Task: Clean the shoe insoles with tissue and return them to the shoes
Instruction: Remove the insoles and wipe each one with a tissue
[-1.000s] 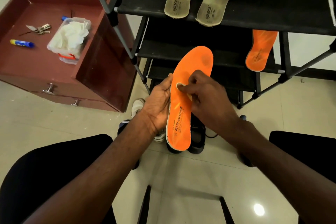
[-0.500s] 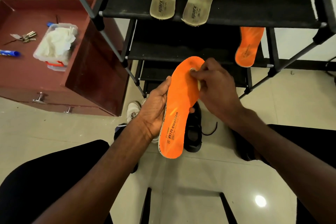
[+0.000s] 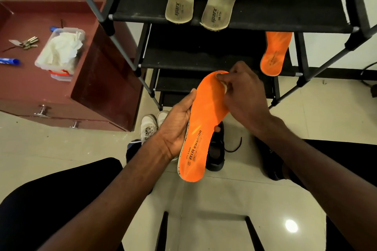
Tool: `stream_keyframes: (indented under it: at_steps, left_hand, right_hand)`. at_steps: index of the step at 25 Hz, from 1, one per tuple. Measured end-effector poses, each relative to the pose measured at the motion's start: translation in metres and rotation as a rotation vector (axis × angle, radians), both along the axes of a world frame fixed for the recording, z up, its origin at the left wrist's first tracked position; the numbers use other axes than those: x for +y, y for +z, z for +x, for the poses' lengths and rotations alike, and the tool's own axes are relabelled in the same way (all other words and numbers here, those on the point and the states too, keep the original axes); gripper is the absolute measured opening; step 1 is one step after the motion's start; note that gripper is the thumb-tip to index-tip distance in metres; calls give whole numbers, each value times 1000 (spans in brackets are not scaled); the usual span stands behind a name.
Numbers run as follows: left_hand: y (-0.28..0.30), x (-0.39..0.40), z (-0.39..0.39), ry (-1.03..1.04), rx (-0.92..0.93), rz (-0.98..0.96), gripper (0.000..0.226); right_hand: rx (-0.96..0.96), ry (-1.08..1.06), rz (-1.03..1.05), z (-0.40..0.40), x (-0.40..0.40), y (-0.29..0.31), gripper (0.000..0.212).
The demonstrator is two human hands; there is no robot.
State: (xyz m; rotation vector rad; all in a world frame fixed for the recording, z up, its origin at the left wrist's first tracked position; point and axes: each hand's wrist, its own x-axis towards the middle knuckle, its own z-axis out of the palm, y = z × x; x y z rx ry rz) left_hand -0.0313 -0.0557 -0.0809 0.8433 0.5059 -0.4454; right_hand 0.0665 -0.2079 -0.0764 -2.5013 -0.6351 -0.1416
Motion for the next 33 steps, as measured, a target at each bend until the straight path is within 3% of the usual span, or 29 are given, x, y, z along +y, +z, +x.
stream_keyframes:
  at_steps: [6,9,11,15,23,29,33]
  left_hand:
    - [3,14,7,213,41,-163,60]
    - [10,15,6,210,35,-87,54]
    - [15,12,7,201,37,-40,50]
    - [17,11,12,212,69,37,53]
    - [14,10,6,71,12,13,55]
    - [9,8,10,83,4,47,50]
    - [7,13,10,109,51,43,53]
  right_hand:
    - [-64,355,-17,-71,23,0,44]
    - [-142,228,-47,-42,13,0,41]
    - [-38,137,49,-29,11,-3,38]
    - [202,158,203,-32,18,-7,35]
    - [411,-74,381,-14,10,-2,34]
    - [517,-81,451,-13,7,-2,30]
    - [870,-122,738,-9,4,5,24]
